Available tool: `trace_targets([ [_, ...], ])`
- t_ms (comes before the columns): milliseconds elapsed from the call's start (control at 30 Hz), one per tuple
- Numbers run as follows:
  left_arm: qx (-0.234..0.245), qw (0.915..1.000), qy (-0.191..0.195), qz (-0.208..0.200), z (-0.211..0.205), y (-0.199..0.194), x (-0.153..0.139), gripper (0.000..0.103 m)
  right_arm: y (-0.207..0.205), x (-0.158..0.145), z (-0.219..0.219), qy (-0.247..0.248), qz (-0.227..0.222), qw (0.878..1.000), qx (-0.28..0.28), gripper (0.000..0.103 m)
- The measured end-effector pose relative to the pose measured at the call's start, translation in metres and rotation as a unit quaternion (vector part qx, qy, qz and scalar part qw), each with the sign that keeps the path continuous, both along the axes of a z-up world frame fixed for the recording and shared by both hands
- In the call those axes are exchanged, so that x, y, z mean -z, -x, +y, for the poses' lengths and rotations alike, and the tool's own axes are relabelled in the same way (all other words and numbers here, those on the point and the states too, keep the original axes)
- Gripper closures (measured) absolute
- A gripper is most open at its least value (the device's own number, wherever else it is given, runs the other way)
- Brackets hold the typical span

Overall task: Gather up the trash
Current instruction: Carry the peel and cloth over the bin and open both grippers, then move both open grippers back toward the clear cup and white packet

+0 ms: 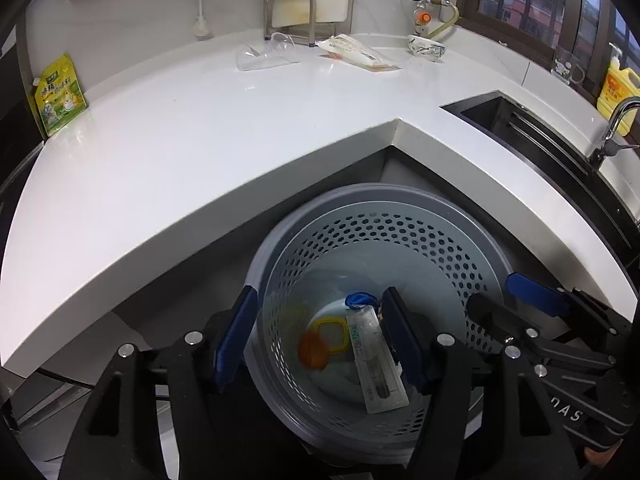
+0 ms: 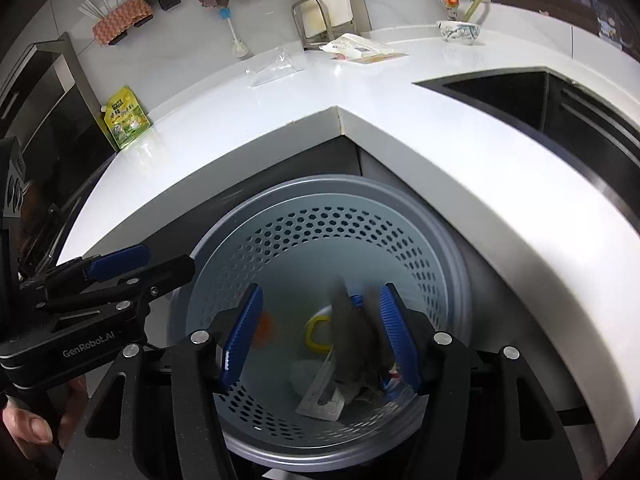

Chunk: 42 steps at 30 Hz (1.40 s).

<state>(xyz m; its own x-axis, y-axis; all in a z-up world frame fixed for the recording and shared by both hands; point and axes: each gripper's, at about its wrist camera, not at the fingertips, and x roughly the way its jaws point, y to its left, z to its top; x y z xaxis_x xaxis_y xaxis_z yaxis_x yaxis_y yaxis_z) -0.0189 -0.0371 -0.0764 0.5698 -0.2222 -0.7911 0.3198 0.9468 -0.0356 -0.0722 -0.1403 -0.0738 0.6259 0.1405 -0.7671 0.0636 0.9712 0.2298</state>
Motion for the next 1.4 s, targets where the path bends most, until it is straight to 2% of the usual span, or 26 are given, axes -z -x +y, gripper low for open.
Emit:
trace_targets([
  [800, -0.015, 0.9998, 0.002, -0.013, 0.005, -0.006, -0.009, 0.028, 0.001, -0.005, -0.006, -0.008, -0.002, 1.0, 0.002, 0.044],
  [933, -0.02, 0.9995, 0.008, -0.024, 0.008, -0.012, -0.019, 0.022, -0.003, -0.014, -0.009, -0.012, -0.011, 1.0, 0.003, 0.044],
  [1067, -0.025, 0.9988, 0.017, -0.039, 0.01, -0.024, -0.034, 0.021, -0.011, -0.029, -0.012, -0.009, -0.025, 1.0, 0.001, 0.043],
  [1133, -0.028, 0.9982, 0.019, -0.051, 0.011, -0.033, -0.043, 0.015, -0.019, -0.038, -0.014, -0.006, -0.035, 0.999, 0.0, 0.042],
  [1400, -0.058, 0.993, 0.027, -0.1, 0.021, -0.086, -0.078, 0.009, -0.064, -0.071, -0.029, 0.005, -0.068, 0.998, -0.005, 0.04],
])
